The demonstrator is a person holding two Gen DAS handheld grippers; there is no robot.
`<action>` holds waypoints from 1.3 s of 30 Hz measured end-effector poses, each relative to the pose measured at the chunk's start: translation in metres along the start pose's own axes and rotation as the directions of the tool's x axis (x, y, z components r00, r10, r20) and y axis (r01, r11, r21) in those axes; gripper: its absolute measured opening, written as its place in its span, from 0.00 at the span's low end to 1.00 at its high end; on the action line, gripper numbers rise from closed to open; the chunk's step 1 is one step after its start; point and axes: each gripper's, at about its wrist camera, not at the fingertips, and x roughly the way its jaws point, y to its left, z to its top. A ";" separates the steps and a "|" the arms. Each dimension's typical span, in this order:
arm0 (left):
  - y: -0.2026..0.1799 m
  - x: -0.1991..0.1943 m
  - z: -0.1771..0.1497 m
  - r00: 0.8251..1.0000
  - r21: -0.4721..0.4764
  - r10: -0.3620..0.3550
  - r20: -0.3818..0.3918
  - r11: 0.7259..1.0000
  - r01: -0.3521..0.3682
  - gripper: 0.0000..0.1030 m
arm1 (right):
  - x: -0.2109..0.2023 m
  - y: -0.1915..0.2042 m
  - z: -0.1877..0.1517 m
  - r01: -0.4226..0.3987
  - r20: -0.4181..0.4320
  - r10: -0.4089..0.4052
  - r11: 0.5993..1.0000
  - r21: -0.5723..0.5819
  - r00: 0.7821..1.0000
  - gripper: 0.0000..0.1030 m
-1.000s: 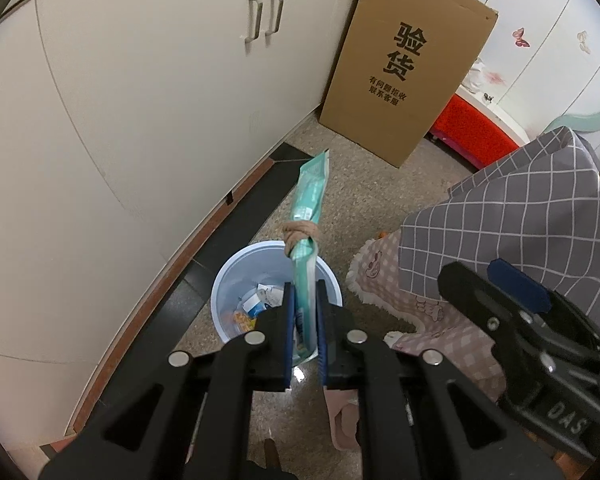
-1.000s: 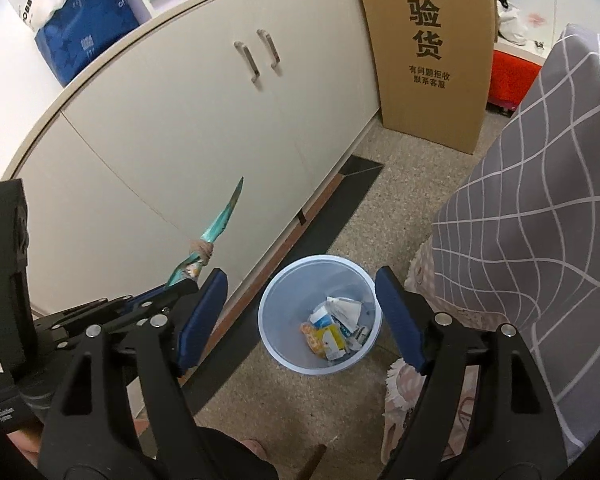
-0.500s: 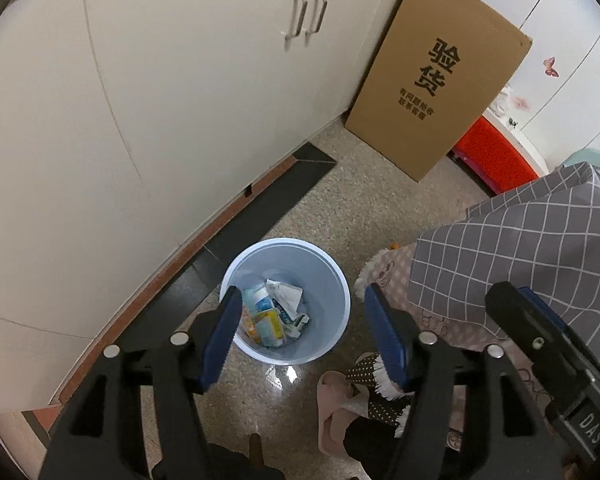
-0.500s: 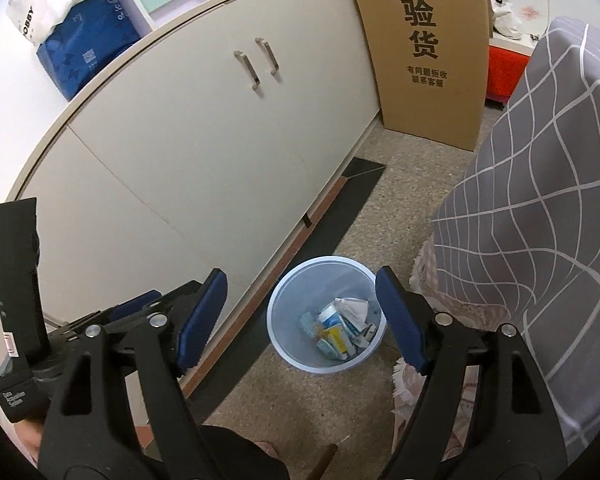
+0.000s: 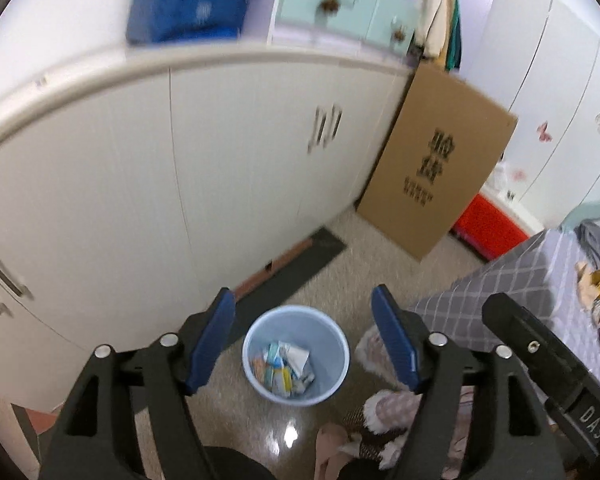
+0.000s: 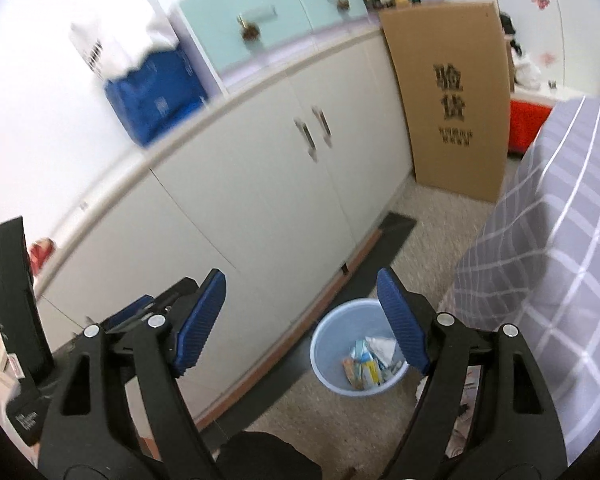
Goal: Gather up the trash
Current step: 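Move both open tools back up to the trash on the table, then grasp the folded newspaper with the right tool and lift it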
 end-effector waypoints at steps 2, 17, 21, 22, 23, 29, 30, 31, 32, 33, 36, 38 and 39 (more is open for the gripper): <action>-0.008 -0.016 0.002 0.999 0.012 -0.015 0.030 1.000 0.014 0.70 | -0.021 -0.002 0.006 0.001 0.043 0.000 1.000 -0.002 0.999 0.76; -0.181 -0.055 -0.028 0.969 0.286 -0.241 -0.048 0.927 0.244 0.74 | -0.151 -0.131 0.015 0.446 0.122 -0.442 0.895 -0.008 0.889 0.81; -0.236 -0.050 -0.048 0.956 0.364 -0.273 -0.106 0.884 0.293 0.74 | -0.170 -0.173 0.009 0.609 0.108 -0.602 0.791 -0.049 0.791 0.81; -0.246 -0.047 -0.051 0.954 0.381 -0.276 -0.119 0.875 0.300 0.74 | -0.175 -0.184 0.008 0.643 0.107 -0.636 0.764 -0.055 0.764 0.81; -0.256 -0.044 -0.055 0.953 0.396 -0.273 -0.133 0.866 0.304 0.74 | -0.178 -0.193 0.007 0.669 0.101 -0.662 0.741 -0.065 0.743 0.81; -0.307 -0.026 -0.068 0.938 0.463 -0.288 -0.190 0.817 0.345 0.74 | -0.171 -0.241 0.003 0.752 0.053 -0.756 0.636 -0.173 0.652 0.81; -0.316 -0.021 -0.068 0.938 0.471 -0.286 -0.196 0.812 0.346 0.74 | -0.169 -0.243 0.001 0.758 0.048 -0.766 0.622 -0.197 0.641 0.81; -0.321 -0.018 -0.067 0.940 0.476 -0.280 -0.198 0.810 0.341 0.74 | -0.162 -0.248 0.001 0.760 0.042 -0.775 0.606 -0.236 0.631 0.81; -0.326 -0.015 -0.067 0.942 0.484 -0.271 -0.198 0.809 0.334 0.74 | -0.158 -0.250 0.001 0.761 0.047 -0.779 0.596 -0.254 0.626 0.81; -0.331 -0.010 -0.066 0.944 0.492 -0.266 -0.196 0.806 0.329 0.74 | -0.153 -0.253 0.001 0.763 0.050 -0.784 0.583 -0.280 0.618 0.81; -0.343 -0.002 -0.065 0.944 0.508 -0.266 -0.195 0.796 0.329 0.74 | -0.138 -0.262 0.002 0.769 0.073 -0.801 0.539 -0.345 0.594 0.81; -0.350 0.003 -0.065 0.941 0.518 -0.271 -0.203 0.786 0.338 0.74 | -0.135 -0.270 0.005 0.761 0.058 -0.796 0.550 -0.344 0.602 0.79; -0.354 0.007 -0.066 0.938 0.525 -0.273 -0.212 0.778 0.345 0.74 | -0.137 -0.272 0.006 0.753 0.054 -0.786 0.568 -0.332 0.616 0.63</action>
